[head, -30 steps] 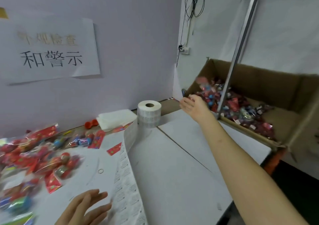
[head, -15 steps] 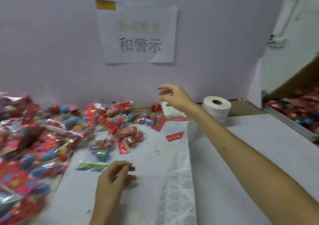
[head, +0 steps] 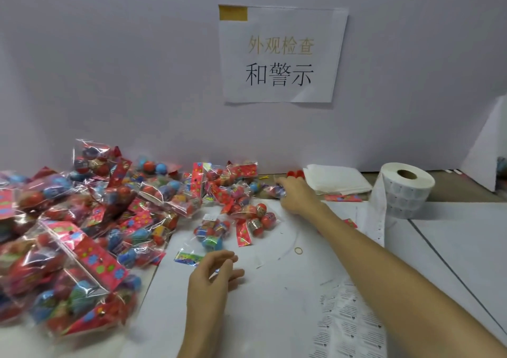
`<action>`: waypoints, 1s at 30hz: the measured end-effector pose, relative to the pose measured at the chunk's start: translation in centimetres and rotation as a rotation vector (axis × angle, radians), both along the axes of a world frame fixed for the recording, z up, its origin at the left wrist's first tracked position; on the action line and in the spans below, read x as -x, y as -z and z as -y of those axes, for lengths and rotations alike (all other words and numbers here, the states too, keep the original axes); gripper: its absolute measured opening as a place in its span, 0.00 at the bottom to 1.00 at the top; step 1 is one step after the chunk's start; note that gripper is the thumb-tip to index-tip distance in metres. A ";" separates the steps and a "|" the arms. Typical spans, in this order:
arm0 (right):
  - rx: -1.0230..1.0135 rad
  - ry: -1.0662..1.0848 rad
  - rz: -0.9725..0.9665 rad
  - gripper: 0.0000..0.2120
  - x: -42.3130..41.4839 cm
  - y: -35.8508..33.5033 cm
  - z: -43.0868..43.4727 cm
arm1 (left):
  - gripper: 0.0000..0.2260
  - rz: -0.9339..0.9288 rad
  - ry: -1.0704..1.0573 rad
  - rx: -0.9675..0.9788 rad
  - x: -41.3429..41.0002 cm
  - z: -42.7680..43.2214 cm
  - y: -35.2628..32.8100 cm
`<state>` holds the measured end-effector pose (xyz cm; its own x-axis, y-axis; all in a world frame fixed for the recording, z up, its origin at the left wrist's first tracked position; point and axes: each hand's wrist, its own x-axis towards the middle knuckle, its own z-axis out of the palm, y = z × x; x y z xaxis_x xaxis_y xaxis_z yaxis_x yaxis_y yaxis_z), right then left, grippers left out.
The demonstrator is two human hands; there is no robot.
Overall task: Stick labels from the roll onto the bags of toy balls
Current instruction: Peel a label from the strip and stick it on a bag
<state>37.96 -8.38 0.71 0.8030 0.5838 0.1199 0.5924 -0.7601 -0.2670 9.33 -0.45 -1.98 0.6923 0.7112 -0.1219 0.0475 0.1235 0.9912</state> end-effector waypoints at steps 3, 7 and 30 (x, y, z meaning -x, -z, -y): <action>-0.556 0.132 -0.337 0.09 0.7 -2.2 0.3 | 0.08 0.010 0.023 0.026 0.1 0.3 -0.2; -1.216 0.135 -0.890 0.06 6.1 -4.4 1.4 | 0.06 0.054 0.075 0.104 0.3 0.9 -0.9; -1.147 -0.007 -0.939 0.25 18.4 0.1 4.8 | 0.05 0.213 0.170 0.264 -1.5 -0.5 -4.5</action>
<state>19.59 -13.14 0.64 0.8435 0.5355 -0.0422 -0.1301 0.1274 -0.9833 10.84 0.06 2.51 0.8275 0.5473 -0.1257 -0.1148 0.3840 0.9162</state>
